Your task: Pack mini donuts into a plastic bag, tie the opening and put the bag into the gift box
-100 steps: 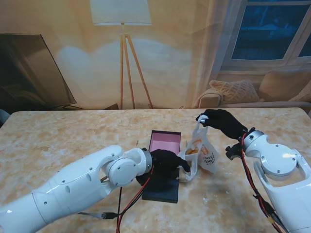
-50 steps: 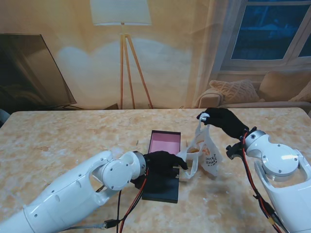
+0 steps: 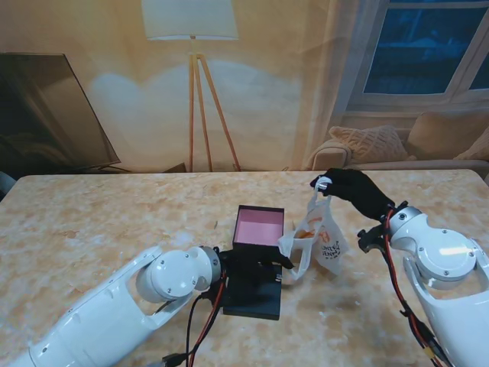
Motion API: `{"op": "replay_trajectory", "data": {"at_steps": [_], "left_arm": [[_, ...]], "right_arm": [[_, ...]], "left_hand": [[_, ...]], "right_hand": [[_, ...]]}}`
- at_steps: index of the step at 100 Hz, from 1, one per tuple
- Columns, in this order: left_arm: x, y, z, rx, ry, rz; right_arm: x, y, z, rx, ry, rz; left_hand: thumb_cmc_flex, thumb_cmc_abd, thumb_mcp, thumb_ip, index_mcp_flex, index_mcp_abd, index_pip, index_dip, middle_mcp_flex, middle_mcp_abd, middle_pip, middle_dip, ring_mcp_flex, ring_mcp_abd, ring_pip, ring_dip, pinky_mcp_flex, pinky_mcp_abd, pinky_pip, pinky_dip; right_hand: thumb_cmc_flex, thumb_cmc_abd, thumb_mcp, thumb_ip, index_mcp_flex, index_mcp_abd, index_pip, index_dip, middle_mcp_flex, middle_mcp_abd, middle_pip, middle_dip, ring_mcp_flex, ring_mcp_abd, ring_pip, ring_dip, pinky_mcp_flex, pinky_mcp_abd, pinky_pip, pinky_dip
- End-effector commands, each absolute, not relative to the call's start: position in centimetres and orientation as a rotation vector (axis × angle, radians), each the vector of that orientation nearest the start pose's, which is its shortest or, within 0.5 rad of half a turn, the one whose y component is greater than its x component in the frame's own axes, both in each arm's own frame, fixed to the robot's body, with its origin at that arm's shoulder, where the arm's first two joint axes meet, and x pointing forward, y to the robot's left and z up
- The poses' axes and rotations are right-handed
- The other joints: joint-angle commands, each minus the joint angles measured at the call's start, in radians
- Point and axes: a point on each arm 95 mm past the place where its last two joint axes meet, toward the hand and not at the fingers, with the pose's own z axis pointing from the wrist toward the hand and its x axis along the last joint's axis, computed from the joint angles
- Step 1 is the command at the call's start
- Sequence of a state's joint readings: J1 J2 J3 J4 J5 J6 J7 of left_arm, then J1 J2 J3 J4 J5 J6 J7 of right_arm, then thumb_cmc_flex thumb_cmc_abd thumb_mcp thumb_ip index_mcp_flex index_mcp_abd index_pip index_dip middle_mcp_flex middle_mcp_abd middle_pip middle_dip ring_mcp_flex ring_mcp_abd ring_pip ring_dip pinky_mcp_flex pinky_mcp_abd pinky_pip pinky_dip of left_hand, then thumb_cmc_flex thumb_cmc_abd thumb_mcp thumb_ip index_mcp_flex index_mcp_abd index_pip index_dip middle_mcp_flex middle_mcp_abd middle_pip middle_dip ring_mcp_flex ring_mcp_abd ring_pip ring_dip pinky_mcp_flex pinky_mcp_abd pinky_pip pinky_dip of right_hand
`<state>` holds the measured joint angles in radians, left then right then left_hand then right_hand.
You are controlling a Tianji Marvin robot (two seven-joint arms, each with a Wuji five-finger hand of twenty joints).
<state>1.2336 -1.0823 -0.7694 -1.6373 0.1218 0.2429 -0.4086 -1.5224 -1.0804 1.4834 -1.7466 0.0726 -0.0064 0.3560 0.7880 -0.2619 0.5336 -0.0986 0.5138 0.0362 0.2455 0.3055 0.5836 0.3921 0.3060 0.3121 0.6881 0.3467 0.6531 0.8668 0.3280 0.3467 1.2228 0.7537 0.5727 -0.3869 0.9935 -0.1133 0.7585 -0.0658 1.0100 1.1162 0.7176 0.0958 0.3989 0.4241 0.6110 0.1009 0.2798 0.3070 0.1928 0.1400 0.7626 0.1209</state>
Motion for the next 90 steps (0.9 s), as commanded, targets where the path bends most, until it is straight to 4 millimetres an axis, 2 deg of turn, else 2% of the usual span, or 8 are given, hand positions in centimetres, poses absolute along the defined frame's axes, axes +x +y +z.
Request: {"op": "replay_trajectory", "data": {"at_steps": [1,13,30,42,69,77,90], "left_arm": [[38.7,-14.5,-31.3,-2.057,1.947,-1.721],[38.7,-14.6,-31.4,-2.128,1.915,-1.762],[38.4,-14.8,-31.6,-2.286,1.866,-1.807],[38.1,-15.1,-31.7,-2.410,1.809,-1.816],[37.4,-15.3,-32.3,-2.751,1.641,-1.768],[37.2,-15.3,-32.4,-2.844,1.595,-1.759],[37.1,-15.5,-32.4,-2.934,1.538,-1.761]], "right_arm": [[42.0,-4.3,-21.8,-1.934,-1.003,-2.207],[42.0,-4.4,-21.8,-1.928,-1.001,-2.206],[41.8,-4.3,-21.9,-1.930,-0.989,-2.201],[41.8,-4.3,-21.9,-1.929,-0.986,-2.200],[41.7,-4.3,-21.9,-1.926,-0.976,-2.203],[41.7,-4.2,-21.9,-1.925,-0.972,-2.204],[41.7,-4.2,-22.0,-1.928,-0.966,-2.201]], "left_hand": [[0.014,0.025,-0.025,0.020,-0.046,-0.055,-0.017,0.005,-0.037,0.000,-0.007,-0.004,-0.028,0.020,-0.030,-0.022,-0.019,0.009,-0.028,0.023],[0.023,0.032,-0.043,0.023,-0.068,-0.087,-0.024,0.004,-0.113,0.000,-0.059,-0.029,-0.088,0.018,-0.096,-0.056,-0.069,0.010,-0.098,0.023],[0.030,0.028,-0.039,0.022,-0.067,-0.099,-0.024,0.002,-0.183,-0.061,-0.084,-0.051,-0.160,0.014,-0.166,-0.092,-0.138,0.011,-0.174,0.016],[0.031,0.021,-0.033,0.021,-0.071,-0.099,-0.025,0.001,-0.206,-0.097,-0.088,-0.052,-0.176,0.013,-0.184,-0.100,-0.154,0.012,-0.202,0.013],[0.040,0.007,-0.016,0.018,-0.085,-0.112,-0.032,-0.003,-0.217,-0.118,-0.093,-0.061,-0.180,0.031,-0.190,-0.098,-0.167,0.013,-0.220,0.023],[0.042,0.009,-0.017,0.017,-0.093,-0.121,-0.038,-0.006,-0.212,-0.107,-0.097,-0.067,-0.174,0.038,-0.192,-0.099,-0.168,0.018,-0.227,0.025],[0.042,0.011,-0.021,0.015,-0.099,-0.120,-0.045,-0.013,-0.231,-0.114,-0.109,-0.079,-0.185,0.038,-0.204,-0.104,-0.173,0.017,-0.237,0.026]], "right_hand": [[0.084,0.056,0.103,0.060,-0.003,-0.080,0.031,-0.018,0.003,0.002,0.004,0.000,0.009,-0.008,-0.002,0.014,-0.003,-0.005,0.006,0.012],[0.084,0.057,0.103,0.061,-0.003,-0.079,0.031,-0.018,0.003,0.004,0.005,0.000,0.008,-0.007,-0.001,0.015,-0.003,-0.004,0.007,0.013],[0.085,0.056,0.102,0.061,-0.003,-0.078,0.032,-0.018,0.004,0.004,0.006,0.000,0.009,-0.006,0.001,0.016,-0.003,-0.002,0.008,0.013],[0.085,0.055,0.102,0.060,-0.005,-0.076,0.033,-0.019,0.004,0.005,0.007,0.000,0.009,-0.007,0.002,0.016,-0.002,-0.002,0.008,0.013],[0.087,0.056,0.102,0.059,-0.005,-0.074,0.035,-0.022,0.004,0.009,0.008,0.000,0.009,-0.004,0.004,0.017,0.000,-0.002,0.007,0.013],[0.088,0.056,0.101,0.059,-0.006,-0.072,0.035,-0.022,0.003,0.009,0.009,0.000,0.010,-0.005,0.004,0.017,0.002,-0.002,0.008,0.013],[0.088,0.056,0.101,0.058,-0.007,-0.071,0.036,-0.023,0.004,0.006,0.010,0.000,0.010,-0.004,0.005,0.017,0.000,-0.003,0.008,0.013]]}}
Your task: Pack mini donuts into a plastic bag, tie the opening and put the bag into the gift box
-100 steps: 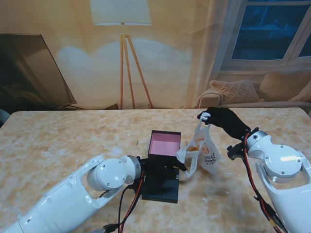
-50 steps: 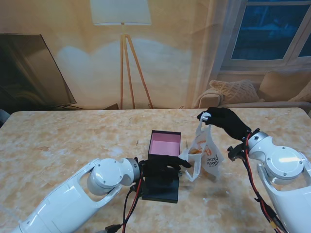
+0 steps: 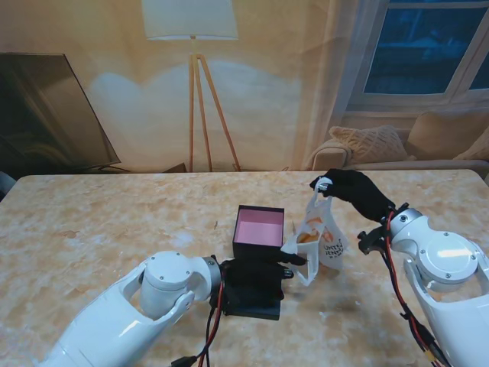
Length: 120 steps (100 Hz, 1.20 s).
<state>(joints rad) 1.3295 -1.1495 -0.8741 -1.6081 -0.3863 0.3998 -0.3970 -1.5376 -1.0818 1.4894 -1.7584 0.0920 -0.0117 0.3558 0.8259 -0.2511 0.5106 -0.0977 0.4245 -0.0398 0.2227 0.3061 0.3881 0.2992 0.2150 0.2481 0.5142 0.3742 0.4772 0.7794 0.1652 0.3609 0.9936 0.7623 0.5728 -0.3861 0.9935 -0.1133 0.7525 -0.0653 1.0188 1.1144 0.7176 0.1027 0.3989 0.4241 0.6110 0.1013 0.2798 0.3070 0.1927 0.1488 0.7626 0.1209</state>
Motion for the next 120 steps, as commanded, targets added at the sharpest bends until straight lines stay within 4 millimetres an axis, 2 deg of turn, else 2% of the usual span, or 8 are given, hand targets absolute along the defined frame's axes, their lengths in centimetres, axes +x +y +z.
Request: {"op": "replay_trajectory", "data": {"at_steps": [1,13,21,58,85,100,108,120], "left_arm": [[37.1,-15.5,-32.4,1.980,-1.036,1.186],[37.0,-15.7,-32.5,1.989,-1.033,1.170],[37.0,-16.0,-32.6,1.992,-1.042,1.182],[37.4,-16.7,-33.2,2.019,-1.024,1.221],[37.3,-16.4,-33.1,2.038,-0.926,1.239],[37.1,-16.2,-32.8,2.063,-0.795,1.221],[37.1,-16.1,-32.6,2.069,-0.741,1.207],[37.1,-16.0,-32.3,2.087,-0.666,1.185]], "right_arm": [[41.7,-4.2,-22.0,-1.928,-0.965,-2.201],[41.7,-4.2,-22.0,-1.931,-0.957,-2.197],[41.7,-4.1,-21.9,-1.929,-0.948,-2.195],[41.3,-3.7,-21.9,-1.912,-0.940,-2.186],[41.2,-3.3,-21.9,-1.902,-0.922,-2.196],[41.1,-3.2,-21.9,-1.902,-0.918,-2.196],[41.1,-3.2,-21.9,-1.905,-0.918,-2.195],[41.1,-3.2,-21.9,-1.910,-0.935,-2.196]], "left_hand": [[0.004,0.000,0.002,0.014,-0.009,-0.044,-0.022,-0.014,-0.038,-0.022,-0.019,-0.016,-0.013,0.011,-0.030,-0.017,-0.011,0.002,-0.009,0.017],[0.007,0.002,-0.002,0.014,-0.005,-0.041,-0.020,-0.015,-0.074,-0.001,-0.035,-0.030,-0.033,0.010,-0.046,-0.025,-0.021,-0.001,-0.021,0.017],[0.008,0.003,-0.005,0.014,-0.002,-0.042,-0.018,-0.014,-0.100,-0.017,-0.042,-0.038,-0.054,0.005,-0.060,-0.031,-0.032,-0.006,-0.030,0.017],[0.017,-0.022,0.018,0.014,0.030,-0.017,0.010,0.000,-0.115,-0.206,0.018,-0.013,-0.070,-0.023,-0.077,-0.040,-0.053,-0.023,-0.053,0.034],[-0.004,-0.089,0.113,0.005,0.059,0.008,0.035,0.008,-0.082,-0.186,0.039,-0.012,-0.038,-0.035,-0.058,-0.025,-0.035,-0.025,-0.039,0.049],[-0.009,-0.147,0.199,-0.008,0.105,0.035,0.070,0.025,-0.035,-0.174,0.042,-0.016,-0.118,-0.052,-0.077,-0.024,-0.096,-0.053,-0.072,0.047],[-0.008,-0.192,0.255,-0.018,0.158,0.065,0.097,0.043,0.026,-0.160,0.054,-0.006,-0.167,-0.069,-0.036,0.039,-0.127,-0.090,-0.065,0.081],[0.007,-0.239,0.309,-0.026,0.212,0.095,0.127,0.058,0.166,-0.148,0.094,0.031,-0.150,-0.082,0.030,0.128,-0.120,-0.095,-0.055,0.111]], "right_hand": [[0.088,0.055,0.101,0.058,-0.002,-0.072,0.027,-0.021,0.004,-0.001,0.010,0.000,0.010,-0.004,0.005,0.017,-0.001,-0.011,0.007,0.013],[0.089,0.055,0.100,0.058,-0.002,-0.072,0.028,-0.022,0.004,0.002,0.010,0.000,0.010,-0.005,0.006,0.017,0.001,-0.011,0.007,0.013],[0.090,0.056,0.099,0.058,-0.003,-0.070,0.029,-0.022,0.003,0.001,0.011,0.000,0.011,-0.003,0.007,0.017,0.002,-0.011,0.008,0.013],[0.104,0.065,0.085,0.054,-0.017,-0.056,0.031,-0.026,-0.005,0.009,0.014,-0.001,0.010,0.002,0.013,0.017,0.006,-0.010,0.004,0.011],[0.120,0.077,0.066,0.050,-0.036,-0.039,0.039,-0.034,-0.018,0.019,0.026,0.000,0.006,0.009,0.024,0.016,0.013,-0.007,0.006,0.011],[0.125,0.082,0.057,0.050,-0.042,-0.036,0.043,-0.038,-0.022,0.019,0.030,-0.001,0.006,0.010,0.030,0.014,0.019,-0.007,0.003,0.009],[0.127,0.083,0.054,0.050,-0.044,-0.034,0.045,-0.040,-0.022,0.020,0.032,-0.002,0.004,0.009,0.032,0.013,0.019,-0.007,0.000,0.008],[0.126,0.081,0.054,0.051,-0.042,-0.037,0.047,-0.042,-0.019,0.020,0.033,-0.003,0.002,0.009,0.032,0.012,0.015,-0.006,-0.001,0.007]]}}
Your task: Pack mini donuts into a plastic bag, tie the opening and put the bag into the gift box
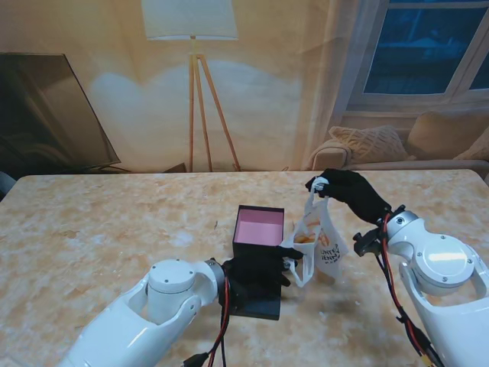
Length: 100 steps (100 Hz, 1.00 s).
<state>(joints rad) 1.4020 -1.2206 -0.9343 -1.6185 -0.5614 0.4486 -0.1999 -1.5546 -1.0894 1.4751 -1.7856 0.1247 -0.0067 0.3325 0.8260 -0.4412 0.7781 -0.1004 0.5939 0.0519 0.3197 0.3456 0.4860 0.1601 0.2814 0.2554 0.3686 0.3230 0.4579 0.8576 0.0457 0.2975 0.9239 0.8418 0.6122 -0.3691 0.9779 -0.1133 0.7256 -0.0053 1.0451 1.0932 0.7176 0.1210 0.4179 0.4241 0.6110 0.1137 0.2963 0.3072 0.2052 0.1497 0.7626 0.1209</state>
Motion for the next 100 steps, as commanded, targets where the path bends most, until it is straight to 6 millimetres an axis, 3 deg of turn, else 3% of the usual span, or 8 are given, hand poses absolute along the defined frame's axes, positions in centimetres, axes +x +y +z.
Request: {"op": "replay_trajectory", "data": {"at_steps": [1,26,32,42,50,55,84,100], "left_arm": [[37.1,-15.9,-32.3,2.090,-0.660,1.184],[36.8,-15.7,-31.5,2.118,-0.514,1.163],[36.8,-15.7,-31.4,2.115,-0.516,1.166],[37.0,-15.5,-31.2,2.104,-0.544,1.177],[37.2,-15.4,-31.1,2.092,-0.598,1.200],[37.3,-15.2,-30.9,2.080,-0.632,1.212],[37.9,-14.3,-29.7,2.038,-0.706,1.285],[38.0,-14.0,-28.9,2.022,-0.718,1.327]], "right_arm": [[41.1,-3.3,-22.0,-1.910,-0.937,-2.196],[40.9,-3.8,-22.3,-1.923,-0.969,-2.193],[40.8,-3.8,-22.3,-1.923,-0.972,-2.194],[40.7,-4.0,-22.5,-1.924,-0.998,-2.193],[40.6,-4.2,-22.6,-1.930,-1.029,-2.190],[40.5,-4.3,-22.7,-1.930,-1.047,-2.184],[39.7,-4.8,-23.2,-1.884,-1.195,-2.257],[39.4,-5.1,-23.3,-1.859,-1.276,-2.292]], "left_hand": [[0.006,-0.049,0.042,-0.023,0.043,0.003,0.030,0.018,0.068,-0.009,0.027,0.023,-0.004,-0.031,0.049,0.050,-0.001,-0.031,0.014,0.031],[0.039,-0.127,0.124,-0.035,0.146,0.046,0.137,0.053,0.309,-0.037,0.176,0.140,0.124,-0.052,0.202,0.189,0.062,-0.015,0.072,0.048],[0.088,-0.171,0.108,-0.109,0.165,0.055,0.172,0.058,0.362,-0.038,0.176,0.255,0.155,-0.055,0.229,0.208,0.080,-0.007,0.090,0.043],[0.156,-0.189,0.090,-0.133,0.177,0.064,0.181,0.051,0.397,-0.031,0.142,0.320,0.165,-0.054,0.238,0.213,0.086,0.000,0.098,0.039],[0.192,-0.188,0.094,-0.126,0.178,0.063,0.177,0.046,0.402,-0.034,0.126,0.333,0.164,-0.052,0.242,0.228,0.086,0.001,0.098,0.036],[0.221,-0.183,0.102,-0.116,0.179,0.061,0.174,0.042,0.407,-0.036,0.108,0.349,0.179,-0.047,0.201,0.334,0.086,0.001,0.100,0.032],[0.270,-0.215,0.133,-0.120,0.193,0.054,0.179,0.035,0.420,-0.047,0.116,0.325,0.242,-0.043,0.152,0.404,0.121,-0.004,0.124,0.033],[0.318,-0.233,0.110,-0.130,0.202,0.042,0.199,0.033,0.440,-0.058,0.125,0.316,0.297,-0.045,0.104,0.454,0.138,-0.002,0.132,0.029]], "right_hand": [[0.086,0.063,0.069,0.051,-0.015,-0.097,0.020,-0.021,-0.019,0.001,0.015,-0.003,0.002,-0.002,0.016,0.012,0.000,-0.008,-0.002,0.007],[0.079,0.059,0.078,0.054,-0.005,-0.104,0.019,-0.021,-0.009,-0.003,0.012,-0.004,0.006,-0.004,0.014,0.012,-0.004,-0.007,0.004,0.010],[0.079,0.058,0.078,0.054,-0.006,-0.104,0.018,-0.021,-0.010,-0.001,0.011,-0.004,0.008,-0.006,0.014,0.013,-0.004,-0.007,0.005,0.010],[0.078,0.056,0.080,0.055,-0.004,-0.104,0.018,-0.020,-0.005,0.000,0.012,-0.003,0.008,-0.004,0.013,0.013,-0.005,-0.006,0.005,0.010],[0.078,0.053,0.083,0.056,0.000,-0.102,0.017,-0.021,-0.002,-0.001,0.011,-0.002,0.011,-0.003,0.013,0.014,-0.005,-0.002,0.006,0.011],[0.078,0.052,0.085,0.057,0.003,-0.101,0.018,-0.020,0.000,-0.001,0.011,-0.002,0.014,-0.001,0.014,0.015,-0.006,-0.002,0.006,0.011],[0.064,0.044,0.095,0.059,0.013,-0.112,0.014,-0.014,0.045,-0.016,0.047,0.023,0.062,-0.009,0.052,0.043,0.025,0.029,0.049,0.030],[0.031,0.027,0.129,0.080,0.042,-0.128,0.015,0.000,0.118,-0.047,0.171,0.157,0.149,-0.031,0.219,0.174,0.068,0.073,0.138,0.077]]}}
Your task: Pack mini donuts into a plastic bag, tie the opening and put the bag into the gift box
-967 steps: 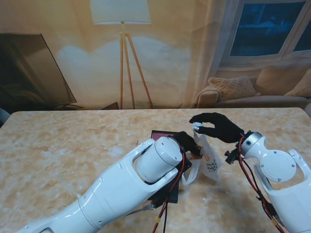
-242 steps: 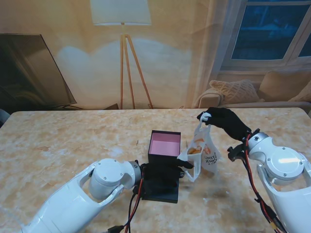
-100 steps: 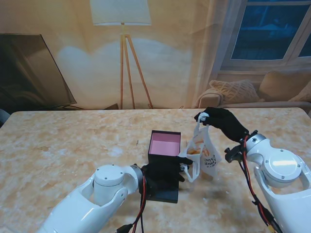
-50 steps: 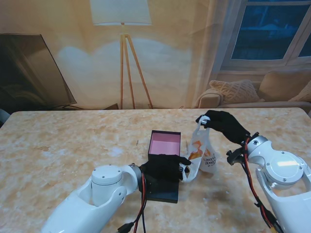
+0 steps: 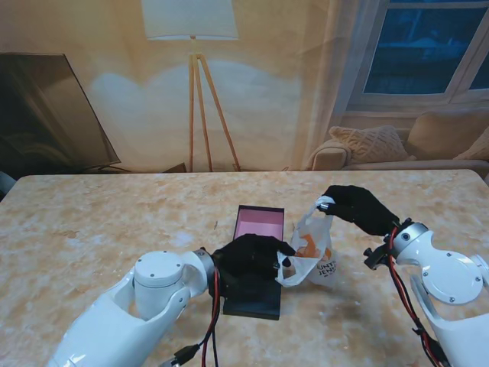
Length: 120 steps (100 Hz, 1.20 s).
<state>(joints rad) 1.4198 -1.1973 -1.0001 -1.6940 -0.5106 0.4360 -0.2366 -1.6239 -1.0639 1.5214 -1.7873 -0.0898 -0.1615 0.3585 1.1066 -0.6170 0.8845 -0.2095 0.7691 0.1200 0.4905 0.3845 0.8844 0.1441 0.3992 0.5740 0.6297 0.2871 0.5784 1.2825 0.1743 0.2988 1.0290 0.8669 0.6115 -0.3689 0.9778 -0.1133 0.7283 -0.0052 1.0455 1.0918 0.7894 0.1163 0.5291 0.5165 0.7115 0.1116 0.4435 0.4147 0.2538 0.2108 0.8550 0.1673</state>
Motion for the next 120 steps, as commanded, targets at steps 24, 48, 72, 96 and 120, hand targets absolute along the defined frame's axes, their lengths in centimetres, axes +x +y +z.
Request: {"op": "replay_trajectory", "data": {"at_steps": [24,48,72,96,120], "left_arm": [[38.0,-14.0,-28.3,2.006,-0.706,1.328],[38.1,-14.2,-28.3,2.030,-0.616,1.323],[38.1,-14.2,-28.0,2.048,-0.493,1.290],[38.4,-14.3,-28.2,2.055,-0.534,1.342],[38.8,-14.2,-28.0,2.027,-0.587,1.357]], "right_arm": [[39.9,-5.3,-23.5,-1.792,-1.514,-2.310],[40.4,-5.7,-24.5,-1.747,-1.739,-2.251],[40.7,-5.7,-25.9,-1.818,-1.629,-2.236],[40.9,-5.1,-26.2,-1.849,-1.478,-2.232],[41.3,-4.6,-26.4,-1.870,-1.442,-2.191]], "left_hand": [[0.032,-0.053,-0.008,-0.023,0.029,-0.048,0.047,-0.001,0.047,-0.054,-0.004,-0.011,0.051,-0.016,-0.028,0.028,0.015,-0.001,0.031,0.003],[0.036,-0.031,-0.025,-0.020,0.011,-0.086,0.088,0.011,-0.016,-0.064,0.005,-0.102,0.053,-0.022,-0.043,0.013,0.013,-0.004,0.032,0.000],[0.051,0.029,-0.057,-0.006,0.001,-0.095,0.096,0.016,-0.057,-0.055,0.016,-0.170,0.042,-0.017,-0.068,-0.022,0.003,-0.002,0.024,-0.001],[0.173,0.068,-0.037,0.012,-0.134,-0.154,0.105,0.050,-0.121,-0.076,0.014,-0.228,0.063,-0.014,-0.174,0.006,-0.004,0.023,-0.003,-0.035],[0.174,-0.003,0.020,-0.013,-0.166,-0.172,0.068,0.020,-0.036,-0.101,0.093,-0.183,0.074,-0.026,-0.189,0.014,-0.003,0.033,-0.009,-0.058]], "right_hand": [[-0.064,-0.015,0.246,0.153,0.118,-0.147,0.047,0.044,0.135,-0.046,0.293,0.297,0.145,-0.048,0.461,0.334,0.103,0.059,0.171,0.096],[-0.133,-0.011,0.281,0.261,0.158,-0.167,0.071,0.061,0.177,-0.045,0.416,0.389,0.200,-0.065,0.634,0.444,0.151,0.079,0.246,0.147],[-0.105,-0.012,0.256,0.235,0.146,-0.171,0.051,0.049,0.164,-0.048,0.386,0.377,0.186,-0.065,0.600,0.432,0.144,0.076,0.236,0.155],[-0.069,0.005,0.220,0.180,0.111,-0.178,0.024,0.042,0.135,-0.053,0.357,0.368,0.164,-0.072,0.565,0.417,0.132,0.082,0.233,0.167],[-0.054,0.011,0.211,0.165,0.101,-0.172,0.022,0.040,0.125,-0.047,0.351,0.365,0.154,-0.070,0.554,0.411,0.120,0.084,0.223,0.169]]}}
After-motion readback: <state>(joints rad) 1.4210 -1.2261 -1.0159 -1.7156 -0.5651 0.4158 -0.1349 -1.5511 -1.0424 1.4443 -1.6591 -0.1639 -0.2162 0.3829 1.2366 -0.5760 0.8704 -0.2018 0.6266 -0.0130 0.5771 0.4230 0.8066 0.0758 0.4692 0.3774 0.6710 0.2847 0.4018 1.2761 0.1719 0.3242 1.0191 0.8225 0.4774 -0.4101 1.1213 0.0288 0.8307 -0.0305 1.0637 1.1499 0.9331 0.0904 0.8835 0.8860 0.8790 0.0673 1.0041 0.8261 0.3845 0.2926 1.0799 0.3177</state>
